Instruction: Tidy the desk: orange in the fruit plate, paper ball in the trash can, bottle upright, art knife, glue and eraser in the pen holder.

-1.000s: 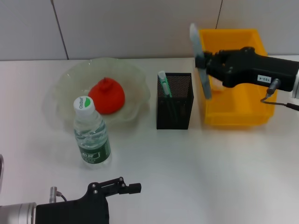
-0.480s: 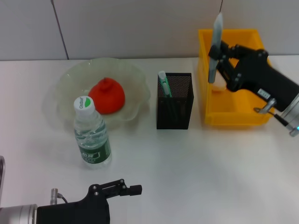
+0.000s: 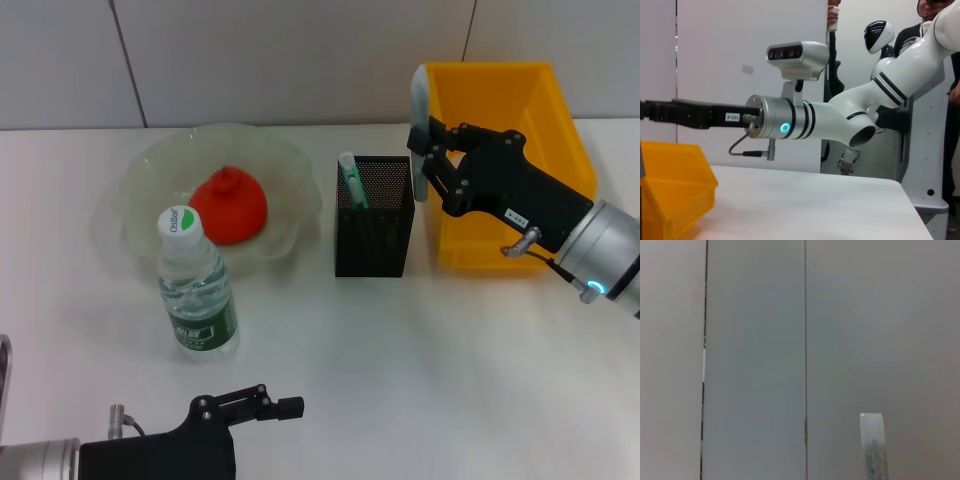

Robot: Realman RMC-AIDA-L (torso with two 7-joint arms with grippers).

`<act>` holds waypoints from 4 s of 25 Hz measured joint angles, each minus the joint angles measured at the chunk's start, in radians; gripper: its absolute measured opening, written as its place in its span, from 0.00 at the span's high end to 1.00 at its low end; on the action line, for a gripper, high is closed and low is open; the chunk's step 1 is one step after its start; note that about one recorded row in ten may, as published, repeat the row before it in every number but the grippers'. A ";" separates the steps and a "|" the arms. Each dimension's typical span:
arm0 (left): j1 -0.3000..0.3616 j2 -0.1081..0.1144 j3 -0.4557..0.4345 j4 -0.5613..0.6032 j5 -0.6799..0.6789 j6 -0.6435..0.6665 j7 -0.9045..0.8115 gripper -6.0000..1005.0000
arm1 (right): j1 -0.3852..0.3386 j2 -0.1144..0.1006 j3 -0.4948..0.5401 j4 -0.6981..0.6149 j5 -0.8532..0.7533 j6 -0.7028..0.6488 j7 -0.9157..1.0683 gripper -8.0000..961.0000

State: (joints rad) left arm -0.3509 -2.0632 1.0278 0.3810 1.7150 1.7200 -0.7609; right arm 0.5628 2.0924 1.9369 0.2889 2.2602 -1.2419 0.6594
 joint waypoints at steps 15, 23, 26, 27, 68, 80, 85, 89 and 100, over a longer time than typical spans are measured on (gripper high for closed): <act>0.006 0.000 0.000 -0.001 0.000 0.001 0.000 0.20 | 0.039 0.000 -0.003 -0.048 0.008 0.087 0.008 0.85; 0.007 0.000 0.000 -0.001 0.000 0.002 0.006 0.20 | 0.037 0.000 0.005 -0.042 0.011 0.014 0.007 0.85; 0.007 0.000 0.000 -0.001 0.000 0.002 0.008 0.20 | 0.052 0.000 0.000 -0.043 0.012 0.020 0.000 0.85; 0.007 0.000 0.000 -0.001 0.000 0.002 0.009 0.20 | 0.058 0.000 -0.001 -0.044 0.012 0.022 -0.002 0.85; 0.007 0.000 -0.001 0.002 0.000 0.000 0.011 0.20 | 0.101 0.000 -0.106 -0.029 0.049 0.166 0.079 0.75; 0.021 0.001 -0.009 0.007 0.000 0.006 0.011 0.20 | -0.195 -0.014 -0.072 0.106 0.071 -0.140 0.138 0.32; 0.027 0.002 -0.010 0.008 -0.001 0.006 0.011 0.20 | -0.324 -0.063 -0.040 0.112 0.068 -0.263 0.195 0.24; 0.029 0.003 -0.011 0.009 0.000 0.006 0.011 0.20 | -0.362 -0.118 -0.053 0.109 -0.026 -0.340 0.246 0.24; 0.020 0.005 -0.011 0.009 -0.006 0.002 0.002 0.20 | -0.255 -0.130 -0.046 0.126 -0.469 -0.396 0.349 0.19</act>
State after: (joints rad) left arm -0.3307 -2.0584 1.0166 0.3897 1.7091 1.7218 -0.7590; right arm 0.3082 1.9620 1.8913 0.4144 1.7912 -1.6378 1.0086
